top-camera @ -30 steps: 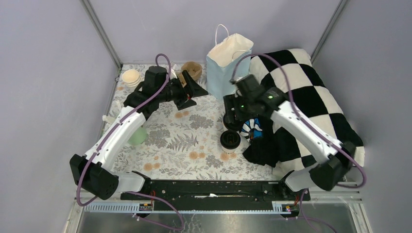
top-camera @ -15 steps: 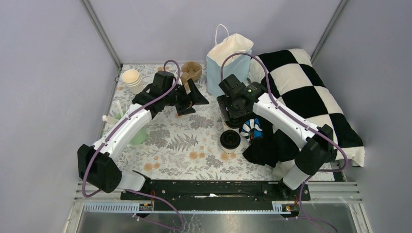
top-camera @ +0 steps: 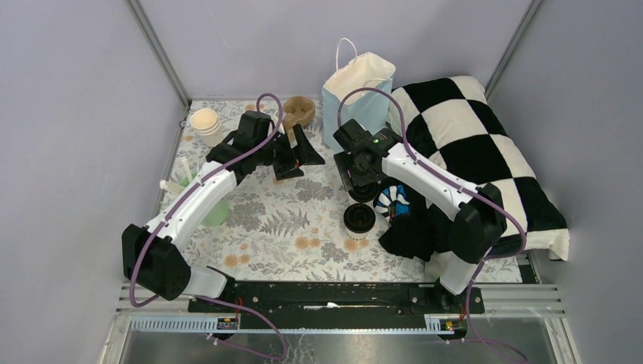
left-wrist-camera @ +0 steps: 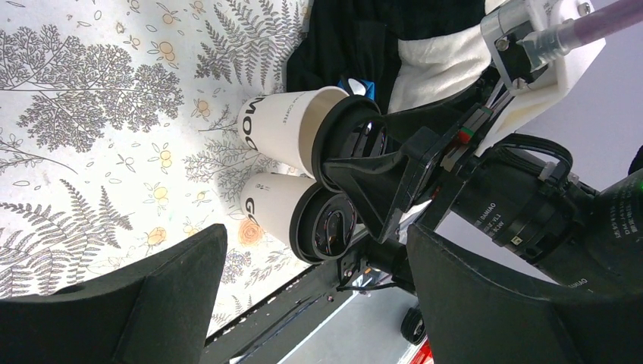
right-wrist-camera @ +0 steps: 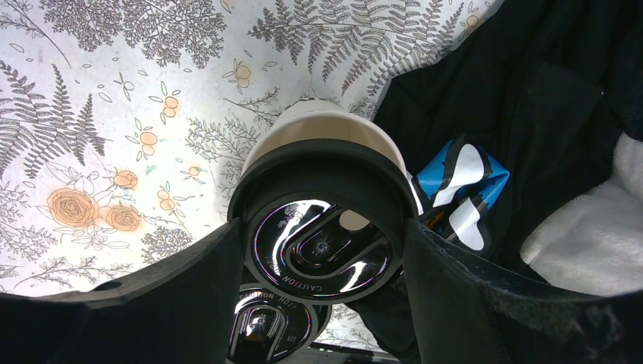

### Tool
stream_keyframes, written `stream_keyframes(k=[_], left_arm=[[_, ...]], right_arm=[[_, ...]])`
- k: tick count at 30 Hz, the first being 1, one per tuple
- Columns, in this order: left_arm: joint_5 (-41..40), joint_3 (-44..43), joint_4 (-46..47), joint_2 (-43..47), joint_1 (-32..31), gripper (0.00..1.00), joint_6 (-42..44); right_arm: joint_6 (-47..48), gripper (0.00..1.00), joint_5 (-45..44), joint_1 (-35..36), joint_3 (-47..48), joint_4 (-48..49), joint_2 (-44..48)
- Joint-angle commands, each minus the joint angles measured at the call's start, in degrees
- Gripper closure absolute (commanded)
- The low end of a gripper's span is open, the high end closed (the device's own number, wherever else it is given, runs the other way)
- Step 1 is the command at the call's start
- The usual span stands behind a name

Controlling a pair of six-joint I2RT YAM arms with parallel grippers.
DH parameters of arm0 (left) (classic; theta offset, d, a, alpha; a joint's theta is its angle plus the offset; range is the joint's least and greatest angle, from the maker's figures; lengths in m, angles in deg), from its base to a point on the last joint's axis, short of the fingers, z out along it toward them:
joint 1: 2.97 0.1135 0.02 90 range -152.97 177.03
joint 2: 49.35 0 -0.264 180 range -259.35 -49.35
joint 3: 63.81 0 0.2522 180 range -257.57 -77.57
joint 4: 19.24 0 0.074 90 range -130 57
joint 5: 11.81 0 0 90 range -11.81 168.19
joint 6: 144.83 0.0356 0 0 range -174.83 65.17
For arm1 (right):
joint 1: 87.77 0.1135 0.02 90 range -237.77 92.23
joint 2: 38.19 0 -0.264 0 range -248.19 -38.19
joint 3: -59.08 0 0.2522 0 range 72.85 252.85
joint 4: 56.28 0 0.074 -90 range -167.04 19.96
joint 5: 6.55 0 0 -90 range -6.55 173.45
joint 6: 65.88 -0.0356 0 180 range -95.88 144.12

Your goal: Pack the takeout coffee

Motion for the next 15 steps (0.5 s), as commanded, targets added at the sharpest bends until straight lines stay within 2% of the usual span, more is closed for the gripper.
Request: stream_keyframes(k=[1,15], left_arm=[[1.8,0.9,1.8,0.1,0.9,0.09,1.8],[2.9,1.5,2.3,0.0,1.8,0.08,1.5]], right_arm=[[-0.5,0.23,-0.6,0.1,1.3,0.8,-0.7],[-0.3,0.22,-1.0,0.0,-0.9,2.3,-1.1]])
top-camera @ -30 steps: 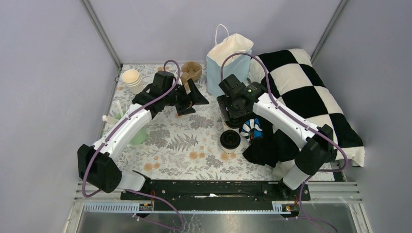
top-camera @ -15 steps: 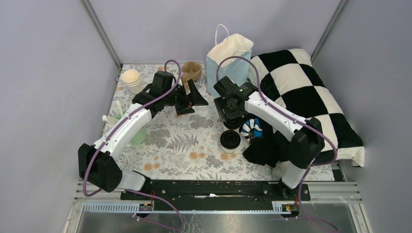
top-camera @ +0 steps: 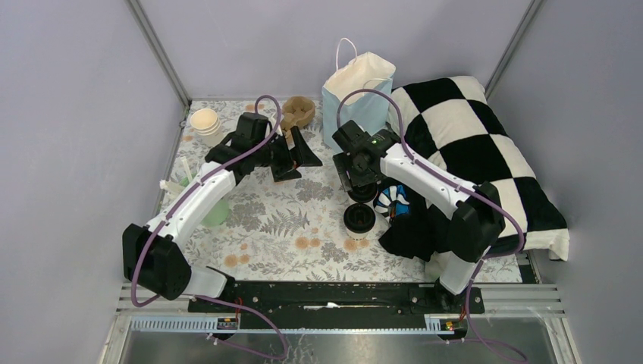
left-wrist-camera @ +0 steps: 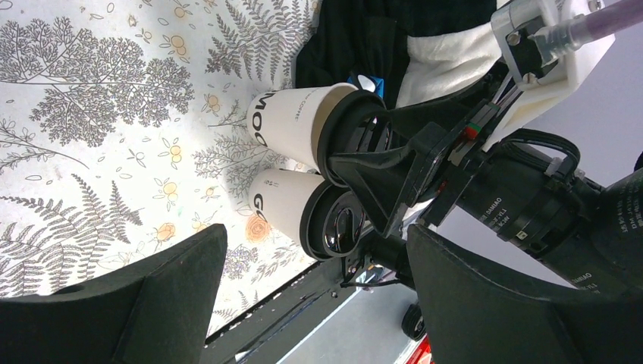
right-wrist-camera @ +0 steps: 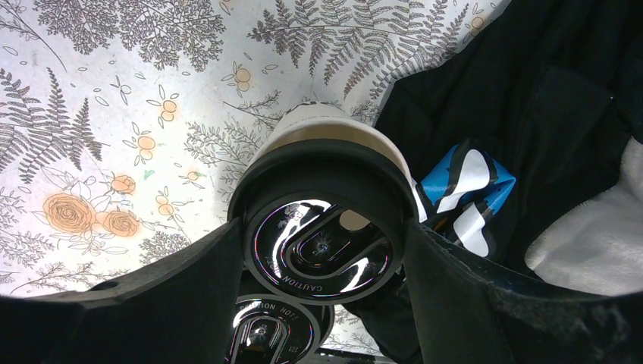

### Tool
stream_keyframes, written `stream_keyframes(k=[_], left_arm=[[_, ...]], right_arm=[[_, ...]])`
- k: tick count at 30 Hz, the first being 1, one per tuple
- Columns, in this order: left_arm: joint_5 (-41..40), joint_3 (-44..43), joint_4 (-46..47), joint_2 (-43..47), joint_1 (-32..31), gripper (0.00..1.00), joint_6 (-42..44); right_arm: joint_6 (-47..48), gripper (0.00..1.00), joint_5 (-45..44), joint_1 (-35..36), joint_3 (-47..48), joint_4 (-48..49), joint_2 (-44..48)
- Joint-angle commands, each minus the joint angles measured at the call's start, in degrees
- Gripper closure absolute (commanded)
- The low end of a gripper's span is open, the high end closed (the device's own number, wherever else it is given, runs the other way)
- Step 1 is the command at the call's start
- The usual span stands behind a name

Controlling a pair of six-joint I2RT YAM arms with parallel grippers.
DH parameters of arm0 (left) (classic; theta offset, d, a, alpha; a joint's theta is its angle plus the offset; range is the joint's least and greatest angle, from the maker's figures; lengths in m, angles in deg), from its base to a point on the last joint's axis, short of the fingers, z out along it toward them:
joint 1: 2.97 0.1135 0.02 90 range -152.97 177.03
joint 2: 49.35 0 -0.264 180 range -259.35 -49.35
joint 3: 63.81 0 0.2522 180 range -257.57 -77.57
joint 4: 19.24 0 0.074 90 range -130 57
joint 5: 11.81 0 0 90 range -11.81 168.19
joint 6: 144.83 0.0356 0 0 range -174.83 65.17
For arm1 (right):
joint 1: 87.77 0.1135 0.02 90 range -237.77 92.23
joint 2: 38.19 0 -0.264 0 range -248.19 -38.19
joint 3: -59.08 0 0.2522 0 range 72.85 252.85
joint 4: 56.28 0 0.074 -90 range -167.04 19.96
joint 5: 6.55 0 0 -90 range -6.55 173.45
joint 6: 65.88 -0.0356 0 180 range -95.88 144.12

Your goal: Pack the takeout coffee

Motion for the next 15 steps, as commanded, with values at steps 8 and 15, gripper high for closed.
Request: stream_keyframes(k=[8,15], left_arm=[[1.6,0.2,2.2,0.0,0.4,0.08,0.2],[1.7,-0.1,2.2,-0.4,0.6,0.08,0.3]], right_arm=[[-0.1,0.21,-0.8,-0.1,-1.4,2.7,-0.7],[0.4,0.20,-1.5,-0.4,-1.7,3.0,-1.2]])
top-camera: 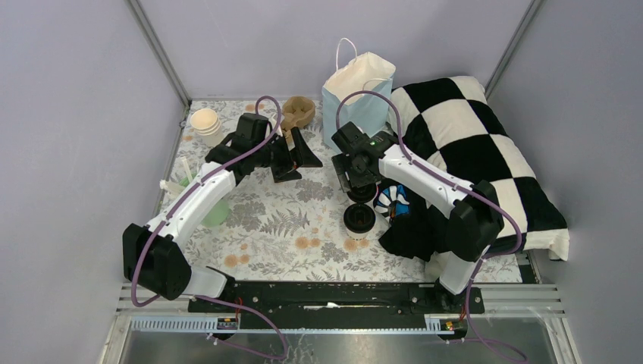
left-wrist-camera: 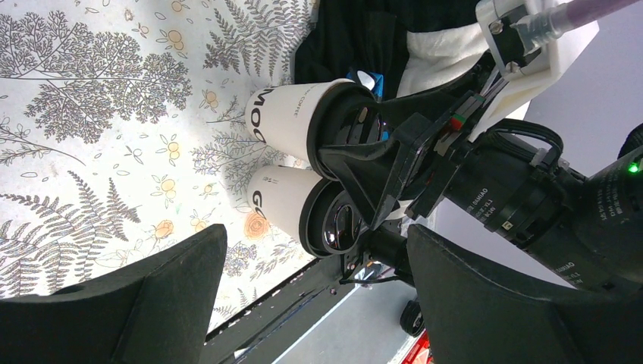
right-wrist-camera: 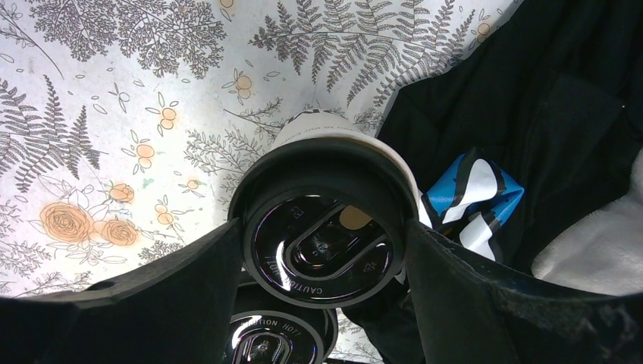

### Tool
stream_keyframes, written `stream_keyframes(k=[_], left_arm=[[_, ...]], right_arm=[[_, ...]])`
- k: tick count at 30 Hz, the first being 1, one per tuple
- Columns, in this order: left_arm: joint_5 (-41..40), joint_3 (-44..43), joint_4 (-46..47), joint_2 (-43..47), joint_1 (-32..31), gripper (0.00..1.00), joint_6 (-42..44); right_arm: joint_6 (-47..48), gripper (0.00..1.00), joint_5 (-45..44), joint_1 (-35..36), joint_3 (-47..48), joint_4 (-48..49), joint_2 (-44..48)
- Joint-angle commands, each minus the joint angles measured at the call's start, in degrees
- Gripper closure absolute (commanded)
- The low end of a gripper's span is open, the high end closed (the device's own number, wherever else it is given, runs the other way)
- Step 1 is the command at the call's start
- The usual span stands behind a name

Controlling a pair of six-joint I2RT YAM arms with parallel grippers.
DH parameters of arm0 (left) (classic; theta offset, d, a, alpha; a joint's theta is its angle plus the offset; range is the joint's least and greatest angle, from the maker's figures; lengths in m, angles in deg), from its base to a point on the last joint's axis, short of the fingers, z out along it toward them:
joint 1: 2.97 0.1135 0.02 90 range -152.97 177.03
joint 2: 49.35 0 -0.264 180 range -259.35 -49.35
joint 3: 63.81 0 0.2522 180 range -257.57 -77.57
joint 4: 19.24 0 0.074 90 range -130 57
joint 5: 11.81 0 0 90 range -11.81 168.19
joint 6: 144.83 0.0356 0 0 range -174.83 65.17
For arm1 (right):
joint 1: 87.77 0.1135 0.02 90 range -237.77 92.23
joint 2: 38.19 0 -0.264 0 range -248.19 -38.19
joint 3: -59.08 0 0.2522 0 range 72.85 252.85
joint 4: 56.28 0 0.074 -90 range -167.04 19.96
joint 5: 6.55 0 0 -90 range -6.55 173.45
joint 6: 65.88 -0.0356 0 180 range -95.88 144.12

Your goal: Pack the takeout coffee

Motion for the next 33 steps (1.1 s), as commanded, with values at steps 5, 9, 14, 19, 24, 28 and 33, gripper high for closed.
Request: stream_keyframes(k=[5,9,14,19,24,28,33], left_arm=[[1.2,-0.7,2.2,-0.8,0.5,0.08,0.5],[1.5,-0.9,2.2,-1.2,0.5,0.08,0.5],[1.8,-1.5,2.2,-1.7,0.5,0.08,0.5],[2.0,-1.4,2.2,-1.9,0.5,0.08,0.5],[2.2,-1.7,2.2,-2.2,0.5,0.08,0.5],[2.4,-1.8,2.2,-2.4,0.5,0.08,0.5],[3.1,-1.5,2.2,-2.9,0.5,0.08,0.5]], right_arm=[[0.4,0.19,-2.0,-0.5,0.1,0.1,-0.8],[0.4,0.19,-3.0,-0.4,0.1,-0.1,-0.7],[0.3,0.18,-2.8,-0.9,-0.8,0.6,-0.3],[0.2,0.18,-2.9,-0.9,-0.9,0.7,0.3],[0.0,0.18,-2.9,-1.0,-1.7,1.3,1.1],[-0.1,0.15,-2.4,-1.1,-2.3,1.6,1.3],[-0.5,0.08,-1.8,-1.1,-1.1,0.5,2.4]])
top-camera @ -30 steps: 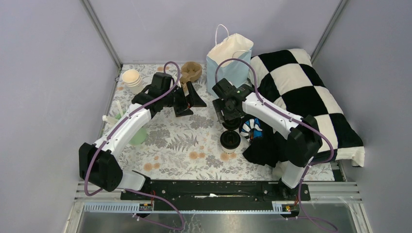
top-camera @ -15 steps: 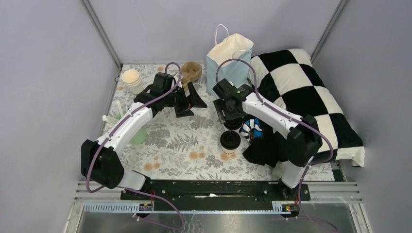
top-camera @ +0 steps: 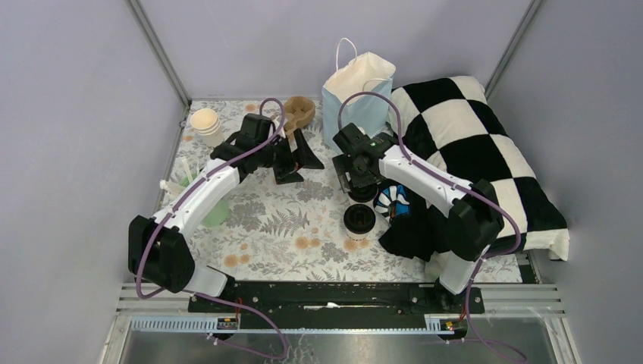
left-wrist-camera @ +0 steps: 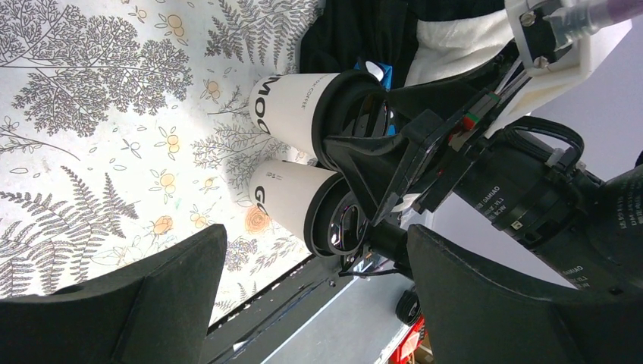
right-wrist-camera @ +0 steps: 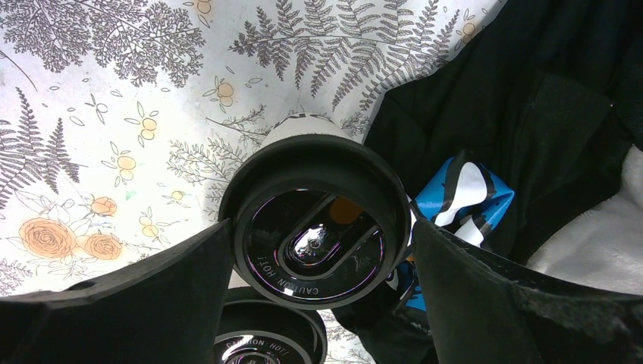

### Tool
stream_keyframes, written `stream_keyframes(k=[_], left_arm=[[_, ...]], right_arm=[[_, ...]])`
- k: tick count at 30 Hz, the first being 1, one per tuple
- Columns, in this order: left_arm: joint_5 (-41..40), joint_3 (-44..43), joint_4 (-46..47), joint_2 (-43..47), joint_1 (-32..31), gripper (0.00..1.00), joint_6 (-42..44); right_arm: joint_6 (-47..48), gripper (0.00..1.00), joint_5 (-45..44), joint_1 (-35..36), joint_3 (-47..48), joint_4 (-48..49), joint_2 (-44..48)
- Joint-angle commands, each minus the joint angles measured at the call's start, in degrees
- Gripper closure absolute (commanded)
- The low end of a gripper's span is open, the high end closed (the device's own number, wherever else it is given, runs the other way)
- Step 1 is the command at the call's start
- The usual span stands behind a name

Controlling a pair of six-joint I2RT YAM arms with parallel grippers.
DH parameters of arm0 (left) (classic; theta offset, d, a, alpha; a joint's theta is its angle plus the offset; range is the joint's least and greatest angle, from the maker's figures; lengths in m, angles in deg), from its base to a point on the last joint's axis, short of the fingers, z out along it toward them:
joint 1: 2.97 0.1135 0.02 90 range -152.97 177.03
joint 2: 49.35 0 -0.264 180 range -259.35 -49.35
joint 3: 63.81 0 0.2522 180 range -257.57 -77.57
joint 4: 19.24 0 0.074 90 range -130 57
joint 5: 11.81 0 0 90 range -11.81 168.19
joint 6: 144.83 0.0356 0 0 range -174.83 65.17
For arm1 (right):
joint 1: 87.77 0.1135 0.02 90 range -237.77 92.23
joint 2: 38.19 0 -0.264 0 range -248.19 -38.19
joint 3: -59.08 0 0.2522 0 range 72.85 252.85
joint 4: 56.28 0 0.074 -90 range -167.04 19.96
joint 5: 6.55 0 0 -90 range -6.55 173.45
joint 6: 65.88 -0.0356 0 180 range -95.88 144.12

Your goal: Pack the takeout coffee

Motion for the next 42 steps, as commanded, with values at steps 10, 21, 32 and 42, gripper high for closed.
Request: stream_keyframes(k=[10,21,32,42], left_arm=[[1.5,-3.8,3.0,-3.6,-4.3,0.08,-0.4],[3.1,-3.3,10.4,-10.0,-7.3,0.26,-6.0],[3.9,2.7,20.1,-14.4,-9.3,0.50,-11.8],[3.9,2.7,22.3,-17.7,-9.5,0.58,-12.3]], right_arm=[[1.2,0.00,11.5,-4.7,1.4,-4.7,14.5],[2.1,0.12,41.0,-23.4,-10.9,5.2,20.2],[-1.9,0.43,59.4,-31.5,-24.5,19.0,16.2],[-3.6,0.55,57.8,-33.7,-28.5,22.2,15.2]])
